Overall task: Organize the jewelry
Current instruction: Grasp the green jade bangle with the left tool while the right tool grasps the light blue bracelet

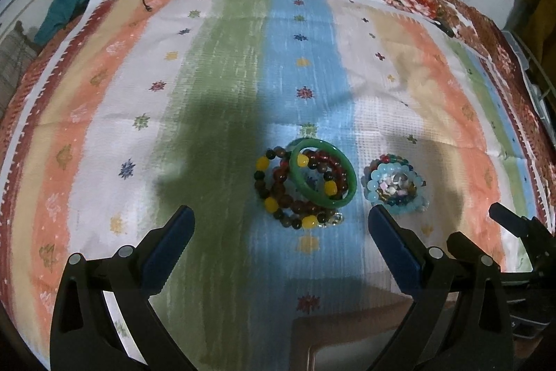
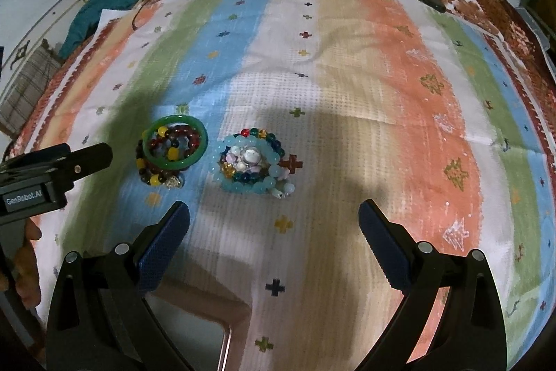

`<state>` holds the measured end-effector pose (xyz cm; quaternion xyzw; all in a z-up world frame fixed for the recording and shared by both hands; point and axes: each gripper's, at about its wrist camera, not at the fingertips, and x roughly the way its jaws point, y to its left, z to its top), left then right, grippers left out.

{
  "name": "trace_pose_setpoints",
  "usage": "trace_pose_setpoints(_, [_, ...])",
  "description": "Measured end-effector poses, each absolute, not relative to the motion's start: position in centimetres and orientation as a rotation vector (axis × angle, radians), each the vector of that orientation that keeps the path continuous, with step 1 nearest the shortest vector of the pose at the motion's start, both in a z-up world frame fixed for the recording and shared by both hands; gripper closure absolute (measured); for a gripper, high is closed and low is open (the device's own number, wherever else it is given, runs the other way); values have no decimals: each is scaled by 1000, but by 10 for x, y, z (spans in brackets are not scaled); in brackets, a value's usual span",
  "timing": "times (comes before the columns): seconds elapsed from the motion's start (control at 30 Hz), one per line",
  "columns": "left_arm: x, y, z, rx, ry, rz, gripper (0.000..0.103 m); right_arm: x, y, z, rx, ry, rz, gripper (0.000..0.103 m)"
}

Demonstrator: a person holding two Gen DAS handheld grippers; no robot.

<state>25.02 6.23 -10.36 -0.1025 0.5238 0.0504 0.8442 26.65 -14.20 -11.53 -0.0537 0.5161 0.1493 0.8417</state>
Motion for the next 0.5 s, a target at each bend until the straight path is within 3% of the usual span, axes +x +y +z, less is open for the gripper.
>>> trace_pose_setpoints(0.3, [268, 63, -123, -253, 1154, 77, 23, 287, -137, -130, -119, 1108, 303, 9])
trace_pose_setpoints(0.5, [280, 61, -133, -270, 1178, 52, 37, 296, -132, -140, -128, 1128, 307, 17])
